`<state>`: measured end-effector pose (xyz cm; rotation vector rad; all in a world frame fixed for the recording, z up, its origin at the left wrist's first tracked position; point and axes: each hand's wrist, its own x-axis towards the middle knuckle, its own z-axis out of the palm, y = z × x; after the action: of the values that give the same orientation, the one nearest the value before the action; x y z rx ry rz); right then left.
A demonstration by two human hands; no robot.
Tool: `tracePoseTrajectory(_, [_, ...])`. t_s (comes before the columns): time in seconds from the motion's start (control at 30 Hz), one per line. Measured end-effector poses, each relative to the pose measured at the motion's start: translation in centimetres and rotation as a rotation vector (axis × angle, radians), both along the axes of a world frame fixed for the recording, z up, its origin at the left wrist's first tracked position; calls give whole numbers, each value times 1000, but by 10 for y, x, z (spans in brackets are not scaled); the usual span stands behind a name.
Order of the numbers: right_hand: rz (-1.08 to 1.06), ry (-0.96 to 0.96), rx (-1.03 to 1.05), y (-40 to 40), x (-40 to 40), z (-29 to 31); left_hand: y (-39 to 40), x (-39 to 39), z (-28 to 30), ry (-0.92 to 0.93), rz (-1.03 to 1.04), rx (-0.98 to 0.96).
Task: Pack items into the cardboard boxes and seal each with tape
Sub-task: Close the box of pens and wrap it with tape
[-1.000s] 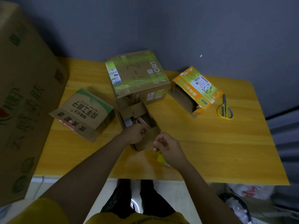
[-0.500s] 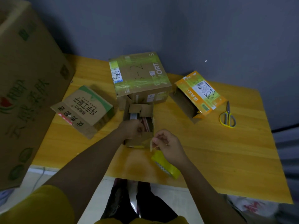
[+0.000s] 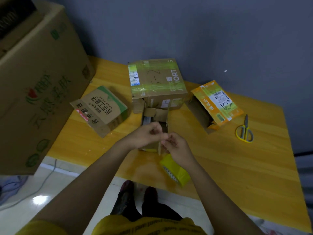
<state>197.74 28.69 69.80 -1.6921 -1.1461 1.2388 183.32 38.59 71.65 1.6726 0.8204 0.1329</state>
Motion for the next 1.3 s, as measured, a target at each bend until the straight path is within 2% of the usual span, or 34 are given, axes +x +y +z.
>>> tracePoseTrajectory(0.13, [11,-29,14,-3,1,0,-14,-6,0,58,-29,233])
tracePoseTrajectory(0.23, [43,-36,2,-6,5,0,-19,-6,4,123,-27,329])
tracePoseTrajectory(0.3, [31,67,-49,-11,8,-1,-23,-7,8,173,-47,375])
tracePoseTrajectory(0.4, [-140,303,-61,-21,13,-2,-30,-6,10,204,-58,346])
tracePoseTrajectory(0.43, [-216,283,-30,-24,17,-2,-32,-6,11,201,-47,325])
tracePoseTrajectory(0.5, [-310,99,-24,-28,29,-8,-34,-5,12,186,-30,310])
tracePoseTrajectory(0.57, [-237,-109,-212,-34,37,-17,-36,-2,16,178,-34,321])
tracePoseTrajectory(0.6, [-149,-136,-343,-39,36,-22,-36,-1,17,176,-37,328])
tracePoseTrajectory(0.63, [-46,-140,-442,-43,33,-25,-37,0,18,176,-42,341])
tracePoseTrajectory(0.7, [103,-164,-461,-50,23,-26,-38,4,19,192,-49,373])
tracePoseTrajectory(0.77, [100,-126,-405,-53,19,-27,-38,4,19,201,-30,387])
tracePoseTrajectory(0.9, [65,-58,-571,-62,25,-22,-35,-6,10,239,20,344])
tracePoseTrajectory(1.1, [-38,19,-500,-77,22,-23,-31,-6,-3,253,19,280])
tracePoseTrajectory(1.3, [-210,22,-316,-86,1,-21,-16,-11,-15,279,-53,258])
